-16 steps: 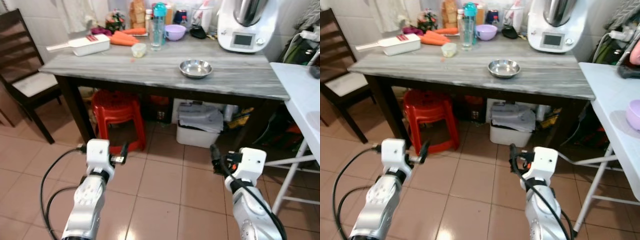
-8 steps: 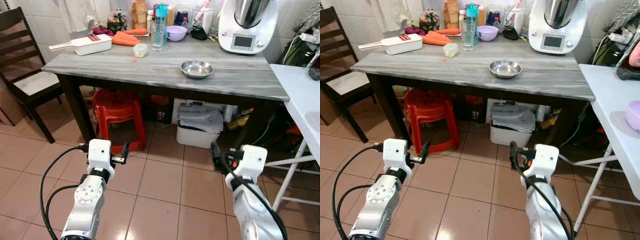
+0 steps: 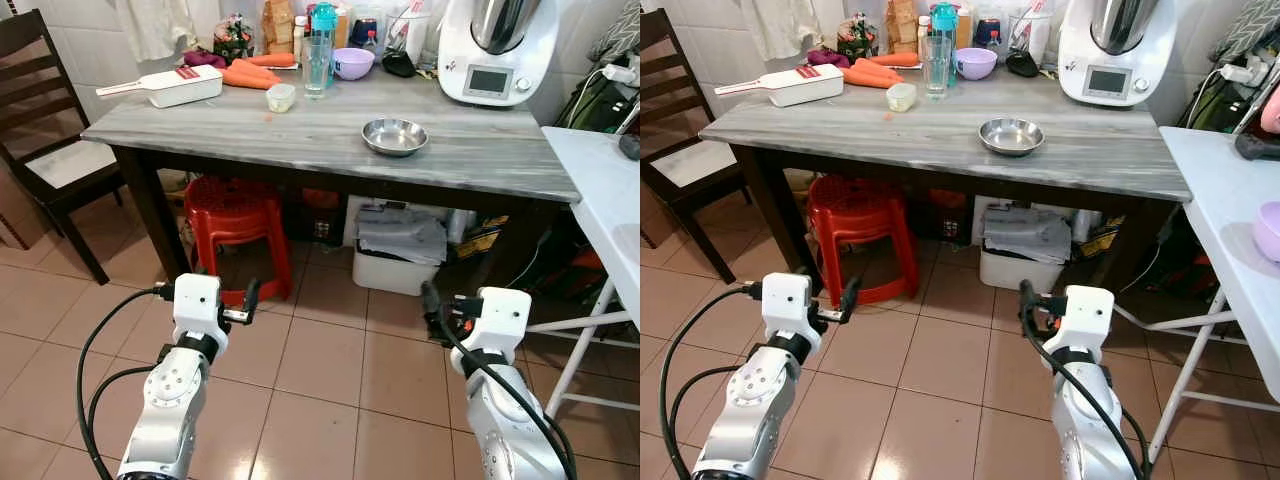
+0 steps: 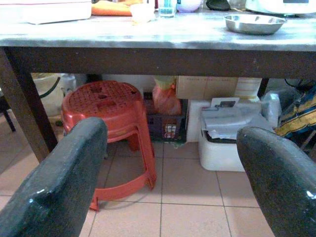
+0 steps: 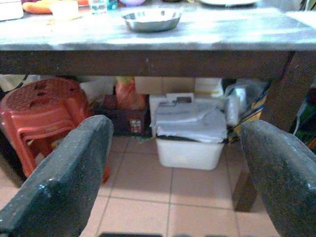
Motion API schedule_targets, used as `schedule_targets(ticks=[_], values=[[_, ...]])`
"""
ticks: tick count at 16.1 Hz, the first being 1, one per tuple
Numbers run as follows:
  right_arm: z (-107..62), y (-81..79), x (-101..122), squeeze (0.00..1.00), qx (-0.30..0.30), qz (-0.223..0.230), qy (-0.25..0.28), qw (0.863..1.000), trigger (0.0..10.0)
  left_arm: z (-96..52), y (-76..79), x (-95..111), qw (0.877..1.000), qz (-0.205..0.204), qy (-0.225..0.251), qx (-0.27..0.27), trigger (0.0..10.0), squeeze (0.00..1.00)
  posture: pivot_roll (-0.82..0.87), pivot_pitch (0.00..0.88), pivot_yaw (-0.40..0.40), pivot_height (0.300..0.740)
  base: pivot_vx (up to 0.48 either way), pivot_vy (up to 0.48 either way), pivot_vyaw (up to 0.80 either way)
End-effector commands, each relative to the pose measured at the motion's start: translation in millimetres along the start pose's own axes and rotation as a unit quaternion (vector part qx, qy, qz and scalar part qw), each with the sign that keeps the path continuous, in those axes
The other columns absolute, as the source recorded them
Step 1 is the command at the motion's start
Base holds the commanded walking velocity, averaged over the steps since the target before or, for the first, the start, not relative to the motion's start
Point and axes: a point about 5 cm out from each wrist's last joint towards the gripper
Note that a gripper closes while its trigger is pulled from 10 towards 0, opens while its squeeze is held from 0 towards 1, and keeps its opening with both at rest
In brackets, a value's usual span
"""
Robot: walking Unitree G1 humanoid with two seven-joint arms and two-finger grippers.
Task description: Setting the table
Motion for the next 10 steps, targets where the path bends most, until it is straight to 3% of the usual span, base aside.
schedule_targets(ticks=[1, 4, 7, 10], values=[[-0.5, 2.4, -3, 0.0, -0.007, -0.015, -0.001, 1.0, 10.0, -0.2, 2.0, 1, 1.0, 0.005, -0.002, -0.009, 10.0, 0.0, 0.03, 0.0, -0.019, 0.74, 0.0, -0.341, 0.0], [-3.0, 2.8, 2, 0.0, -0.005, -0.033, 0.037, 0.999, 10.0, 0.7, 1.2, 2, 1.0, 0.004, -0.004, -0.013, 10.0, 0.0, 0.02, 0.0, -0.01, 0.74, 0.0, -0.365, 0.0], [-5.6, -0.5, 1, 0.0, 0.003, -0.004, 0.017, 1.0, 10.0, 3.0, 3.8, 5, 1.0, 0.001, -0.002, -0.017, 10.0, 0.0, 0.02, 0.0, -0.006, 0.74, 0.0, -0.39, 0.0], [-6.2, -4.5, 7, 0.0, 0.024, 0.01, 0.041, 0.999, 10.0, 1.7, 4.4, 7, 1.0, -0.001, 0.004, -0.02, 10.0, 0.0, 0.02, 0.0, -0.005, 0.74, 0.0, -0.423, 0.0]])
Point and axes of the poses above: a point about 5 cm out from each wrist's last joint towards the gripper, its own z axis pointing out of the wrist towards the gripper, its own x axis along the axis of the wrist's last joint, y = z × x, and after that the axes turned 13 degrees about -z, right-handed
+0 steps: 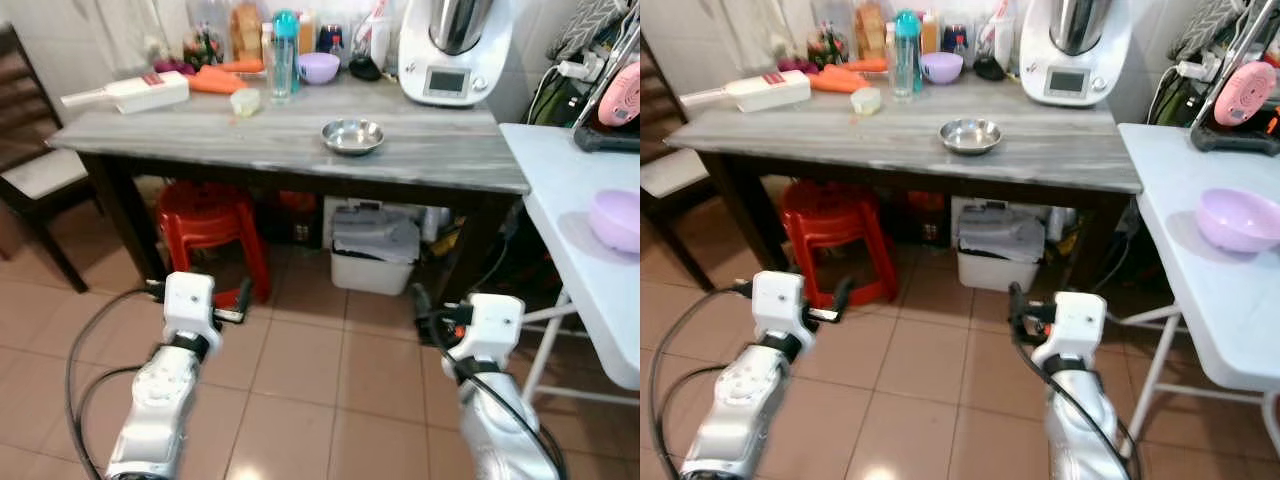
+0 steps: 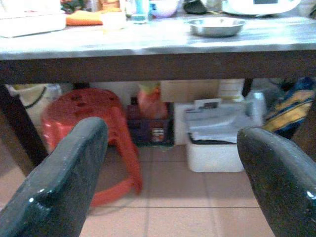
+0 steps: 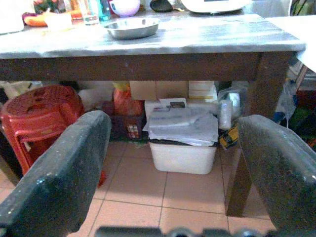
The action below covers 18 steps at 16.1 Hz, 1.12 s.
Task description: Setting the table
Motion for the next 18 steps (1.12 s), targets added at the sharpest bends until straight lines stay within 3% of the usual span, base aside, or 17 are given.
schedule_targets(ticks=[1, 15, 18], values=[[1.4, 1.7, 8.1, 0.0, -0.002, 0.004, 0.017, 1.0, 10.0, -0.4, 1.5, 2.5, 1.0, 0.001, 0.003, -0.007, 10.0, 0.0, 0.02, 0.0, -0.003, 0.74, 0.0, -0.48, 0.0], [1.4, -0.6, 1.9, 0.0, 0.0, -0.009, -0.007, 1.0, 10.0, 1.5, 6.2, 0.8, 1.0, 0.0, -0.006, -0.015, 10.0, 0.0, 0.01, 0.0, -0.007, 0.74, 0.0, -0.48, 0.0], [7.7, 7.9, 5.2, 0.0, -0.003, -0.027, -0.006, 1.0, 10.0, 6.0, 9.6, 2.1, 1.0, -0.006, -0.001, -0.02, 10.0, 0.0, 0.01, 0.0, -0.028, 0.74, 0.0, -0.284, 0.0]])
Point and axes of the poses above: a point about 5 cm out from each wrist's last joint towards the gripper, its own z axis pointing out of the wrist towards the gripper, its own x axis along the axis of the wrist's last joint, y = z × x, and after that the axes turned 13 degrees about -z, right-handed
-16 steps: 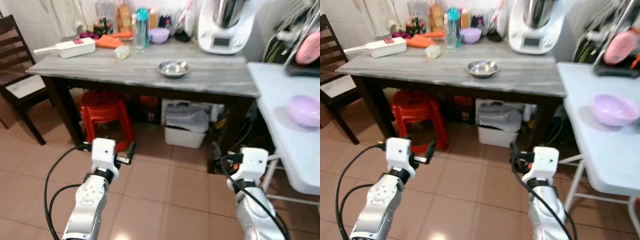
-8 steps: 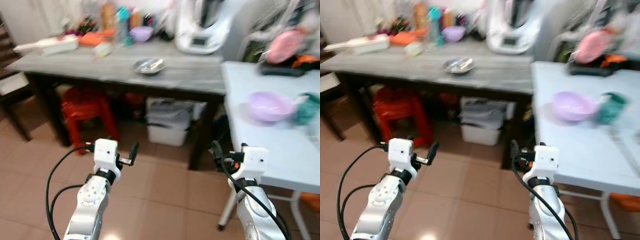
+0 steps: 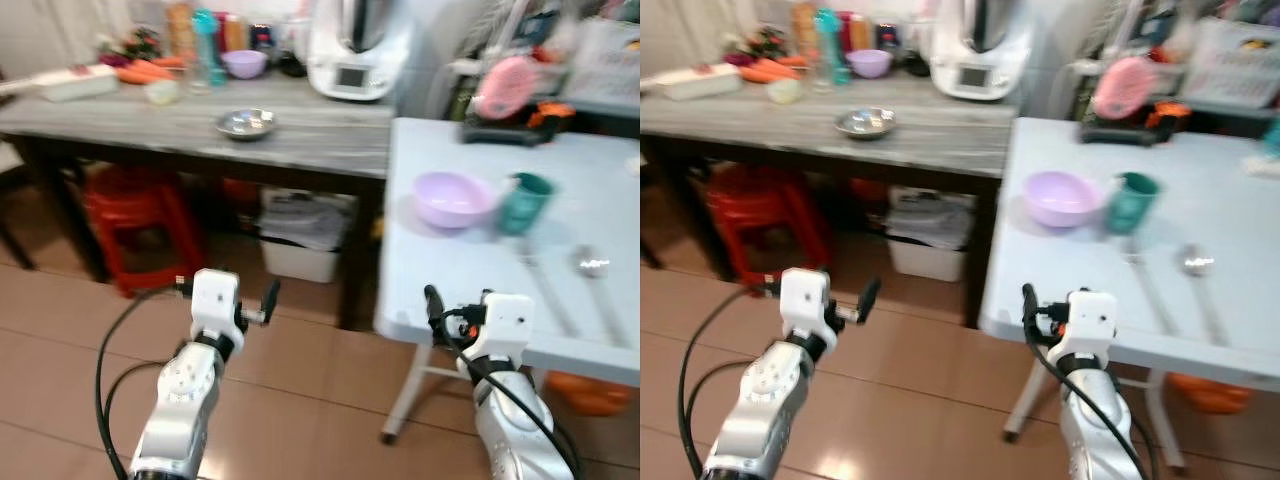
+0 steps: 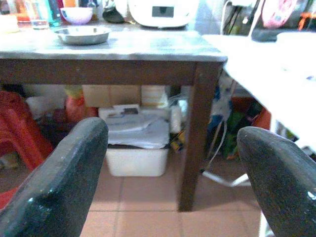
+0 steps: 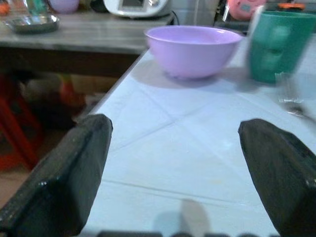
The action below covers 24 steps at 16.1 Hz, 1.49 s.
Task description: Setting the table
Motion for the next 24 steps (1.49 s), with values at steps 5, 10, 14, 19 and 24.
schedule_targets(ticks=[5, 10, 14, 19, 24], values=[[-0.6, 3.7, 5, 0.0, 0.001, -0.011, 0.015, 1.0, 10.0, -4.4, 0.4, -1, 0.999, -0.04, -0.002, -0.024, 10.0, 0.0, 0.0, 0.0, -0.03, 0.74, 0.0, 0.0, 0.0], [1.1, -5.7, 6, 0.0, -0.009, 0.002, 0.02, 1.0, 10.0, -3.1, 7.5, 1, 0.998, -0.053, 0.007, -0.041, 10.0, 0.0, 0.0, 0.0, -0.009, 0.74, 0.0, 0.0, -0.12], [1.7, -2.3, 8, 0.0, -0.014, -0.005, 0.028, 1.0, 10.0, -0.4, 11.2, 3, 0.997, -0.057, 0.008, -0.054, 10.0, 0.0, -0.01, 0.0, -0.003, 0.74, 0.129, 0.0, 0.0], [3.0, -3.1, 11, 0.0, -0.013, -0.003, 0.031, 0.999, 10.0, -0.4, 12.9, 5, 0.996, -0.06, 0.014, -0.06, 10.0, 0.0, -0.01, 0.0, -0.006, 0.74, 0.309, 0.0, 0.0], [6.8, -2.5, 13, 0.0, -0.013, -0.005, 0.035, 0.999, 10.0, -0.6, 13.8, 4, 0.996, -0.062, 0.012, -0.062, 10.0, 0.0, -0.01, 0.0, -0.01, 0.74, 0.341, 0.0, -0.32]])
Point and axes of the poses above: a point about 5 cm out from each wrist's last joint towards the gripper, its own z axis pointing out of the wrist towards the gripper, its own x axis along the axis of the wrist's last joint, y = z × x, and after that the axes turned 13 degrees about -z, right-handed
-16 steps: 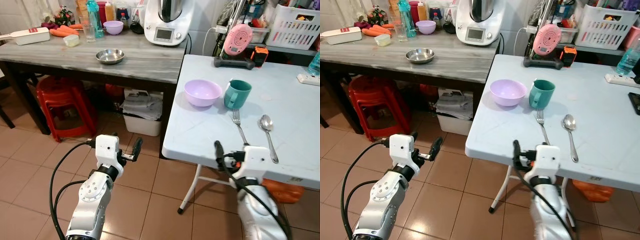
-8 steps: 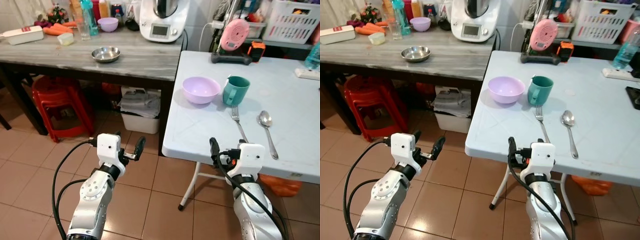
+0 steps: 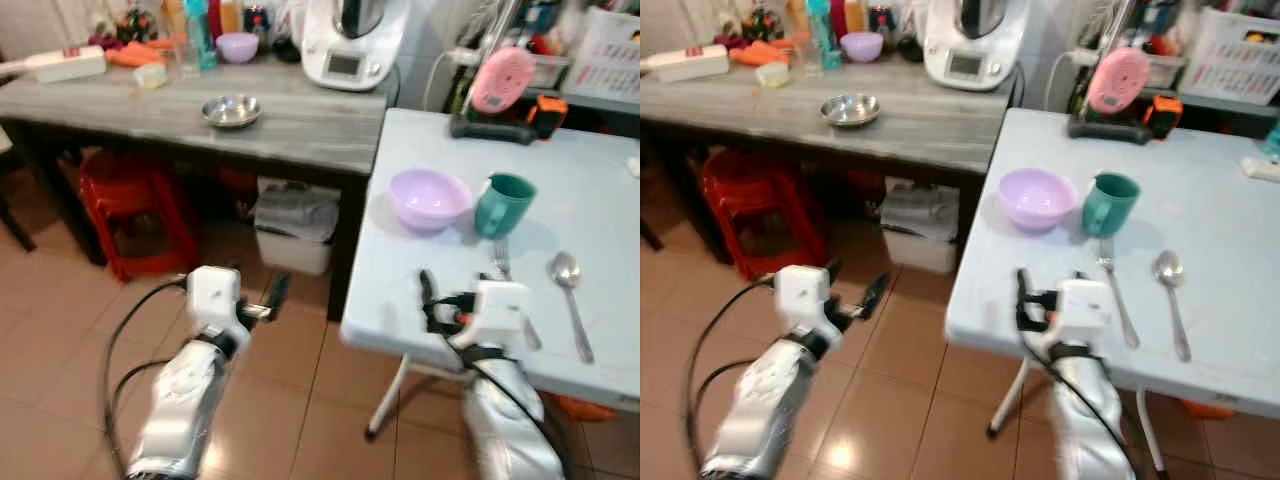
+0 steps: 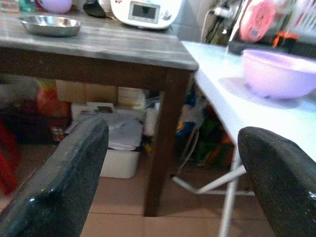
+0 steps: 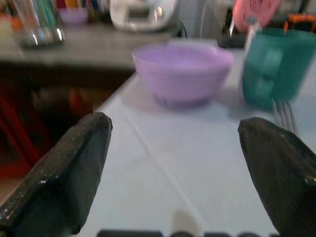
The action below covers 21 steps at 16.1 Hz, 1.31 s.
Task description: Setting the table
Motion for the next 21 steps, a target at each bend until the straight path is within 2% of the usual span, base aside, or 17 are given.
schedule_targets(ticks=[1, 7, 10, 14, 16, 18, 21], values=[[-2.3, 13.0, -5, 0.0, -0.02, -0.009, -0.011, 1.0, 10.0, 6.5, 12.6, 4, 1.0, -0.002, 0.007, -0.025, 10.0, 0.0, -0.01, 0.0, -0.01, 0.74, 0.345, 0.0, 0.0], [-0.7, 12.5, -4, 0.0, -0.016, -0.018, -0.006, 1.0, 10.0, 6.5, 12.7, 3, 1.0, -0.003, 0.004, -0.023, 10.0, 0.0, -0.01, 0.0, -0.01, 0.74, 0.326, 0.0, 0.0], [2.0, 9.5, 1, 0.0, 0.001, -0.047, 0.005, 0.999, 10.0, 3.6, 13.1, -3, 0.999, -0.005, -0.012, -0.03, 10.0, 0.0, -0.01, 0.0, -0.01, 0.74, 0.0, 0.0, 0.0], [14.4, 20.0, 5, 0.0, -0.003, -0.081, -0.01, 0.997, 10.0, -6.9, 11.5, -10, 0.997, 0.015, -0.042, -0.069, 10.0, 0.0, -0.01, 0.0, -0.019, 0.74, 0.0, 0.0, 0.0], [24.7, 26.1, 10, 0.0, 0.016, -0.096, -0.015, 0.995, 10.0, -14.5, 13.3, -17, 0.992, 0.008, -0.071, -0.102, 10.0, 0.0, -0.01, 0.0, -0.027, 0.74, 0.0, 0.0, 0.0], [31.9, 31.2, 10, 0.0, 0.056, -0.11, -0.03, 0.992, 10.0, -20.9, 19.9, -22, 0.985, 0.027, -0.088, -0.144, 10.0, 0.0, -0.01, 0.0, -0.047, 0.74, 0.0, 0.0, 0.0], [42.2, 32.6, 11, 0.0, 0.127, -0.143, -0.048, 0.98, 10.0, -23.3, 20.9, -27, 0.983, 0.027, -0.097, -0.152, 10.0, 0.0, -0.02, 0.0, -0.063, 0.74, 0.0, 0.0, 0.0]])
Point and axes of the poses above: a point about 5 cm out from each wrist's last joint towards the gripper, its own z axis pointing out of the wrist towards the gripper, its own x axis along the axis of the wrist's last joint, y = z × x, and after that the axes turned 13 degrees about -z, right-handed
